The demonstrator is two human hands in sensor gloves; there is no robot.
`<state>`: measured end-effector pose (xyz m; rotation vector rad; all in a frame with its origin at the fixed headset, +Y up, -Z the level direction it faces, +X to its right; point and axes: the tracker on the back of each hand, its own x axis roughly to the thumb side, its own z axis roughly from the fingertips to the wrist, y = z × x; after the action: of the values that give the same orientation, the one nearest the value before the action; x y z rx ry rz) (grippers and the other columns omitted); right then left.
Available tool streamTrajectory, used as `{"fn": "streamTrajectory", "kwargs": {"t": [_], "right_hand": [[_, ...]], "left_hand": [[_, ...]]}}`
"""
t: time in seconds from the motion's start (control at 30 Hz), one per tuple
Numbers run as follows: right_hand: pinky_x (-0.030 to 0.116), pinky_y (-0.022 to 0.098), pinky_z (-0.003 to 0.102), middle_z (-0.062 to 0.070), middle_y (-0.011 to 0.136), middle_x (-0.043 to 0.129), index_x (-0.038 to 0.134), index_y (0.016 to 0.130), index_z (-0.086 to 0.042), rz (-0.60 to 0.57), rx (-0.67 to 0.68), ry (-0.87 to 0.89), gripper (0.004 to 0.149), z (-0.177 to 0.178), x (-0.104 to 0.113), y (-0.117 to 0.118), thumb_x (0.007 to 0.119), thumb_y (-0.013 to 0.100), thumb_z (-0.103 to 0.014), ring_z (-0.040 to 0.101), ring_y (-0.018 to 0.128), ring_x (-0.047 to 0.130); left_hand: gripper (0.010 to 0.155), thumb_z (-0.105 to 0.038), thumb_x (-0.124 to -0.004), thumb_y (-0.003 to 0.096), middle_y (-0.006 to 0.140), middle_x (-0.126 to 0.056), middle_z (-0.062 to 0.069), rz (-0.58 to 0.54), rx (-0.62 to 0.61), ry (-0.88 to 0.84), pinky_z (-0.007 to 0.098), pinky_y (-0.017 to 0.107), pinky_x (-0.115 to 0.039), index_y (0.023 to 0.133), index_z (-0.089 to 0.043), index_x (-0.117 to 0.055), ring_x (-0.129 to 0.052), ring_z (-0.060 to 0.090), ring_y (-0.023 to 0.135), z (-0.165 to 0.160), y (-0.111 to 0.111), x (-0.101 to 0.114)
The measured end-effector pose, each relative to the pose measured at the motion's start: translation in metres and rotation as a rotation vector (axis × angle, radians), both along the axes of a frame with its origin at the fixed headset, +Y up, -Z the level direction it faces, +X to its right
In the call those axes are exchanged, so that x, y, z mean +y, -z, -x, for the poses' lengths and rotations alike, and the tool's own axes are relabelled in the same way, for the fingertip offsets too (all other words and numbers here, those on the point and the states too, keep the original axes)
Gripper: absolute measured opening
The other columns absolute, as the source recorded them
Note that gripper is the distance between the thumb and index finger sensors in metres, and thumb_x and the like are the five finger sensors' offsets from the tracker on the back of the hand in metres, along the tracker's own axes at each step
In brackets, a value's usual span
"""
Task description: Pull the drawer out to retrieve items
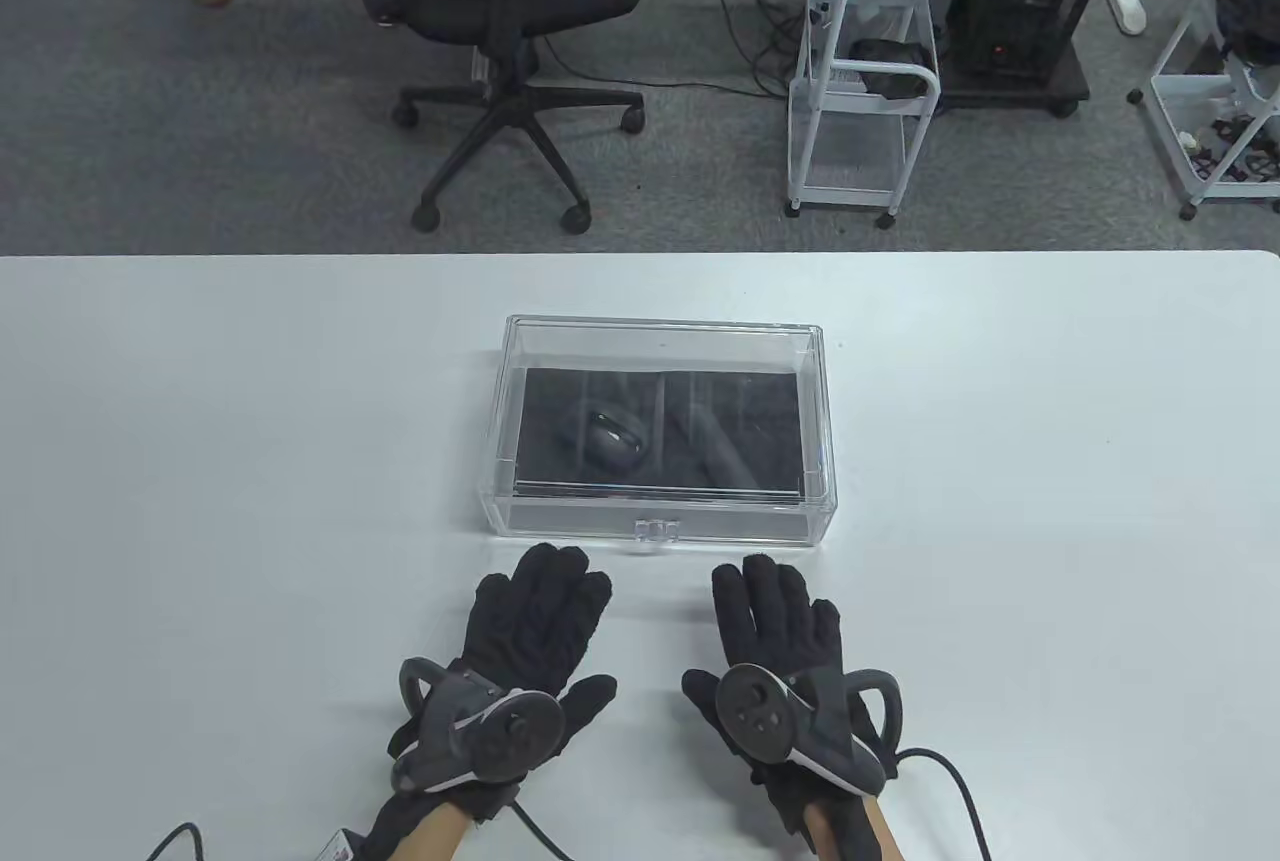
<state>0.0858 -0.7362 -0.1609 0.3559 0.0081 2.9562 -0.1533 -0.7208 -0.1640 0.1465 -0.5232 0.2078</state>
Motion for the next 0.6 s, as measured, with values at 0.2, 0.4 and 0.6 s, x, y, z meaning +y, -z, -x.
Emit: {"fn": "streamTrajectory", "kwargs": {"t": [0.2, 0.4, 0.6], "right_hand": [[0.046, 0.072, 0.073, 0.025, 0.121, 0.025, 0.017, 0.118, -0.013, -0.016, 0.005, 0.002, 0.096, 0.0024, 0.0020, -0.0016, 0.066, 0.050, -0.061, 0.053, 0.110, 0.038], [0.047, 0.072, 0.072, 0.024, 0.121, 0.028, 0.020, 0.118, -0.013, -0.051, 0.014, 0.008, 0.094, 0.0086, 0.0056, -0.0056, 0.066, 0.051, -0.060, 0.052, 0.110, 0.041], [0.049, 0.072, 0.072, 0.025, 0.121, 0.031, 0.023, 0.118, -0.012, -0.073, 0.003, 0.011, 0.093, 0.0090, 0.0060, -0.0062, 0.067, 0.051, -0.059, 0.052, 0.109, 0.044]], "left_hand": [[0.090, -0.060, -0.071, 0.0477, 0.126, -0.028, 0.012, 0.012, 0.005, -0.015, 0.073, 0.077, -0.043, 0.117, -0.026, -0.025, -0.032, 0.042, 0.118, 0.0021, 0.0015, 0.0008], [0.090, -0.060, -0.072, 0.0479, 0.126, -0.029, 0.012, 0.022, 0.013, -0.012, 0.073, 0.077, -0.042, 0.117, -0.026, -0.026, -0.033, 0.043, 0.117, 0.0027, 0.0022, 0.0007], [0.090, -0.060, -0.072, 0.0479, 0.126, -0.028, 0.012, 0.044, 0.017, 0.010, 0.073, 0.077, -0.042, 0.117, -0.026, -0.026, -0.032, 0.043, 0.118, 0.0018, 0.0035, -0.0008]]}}
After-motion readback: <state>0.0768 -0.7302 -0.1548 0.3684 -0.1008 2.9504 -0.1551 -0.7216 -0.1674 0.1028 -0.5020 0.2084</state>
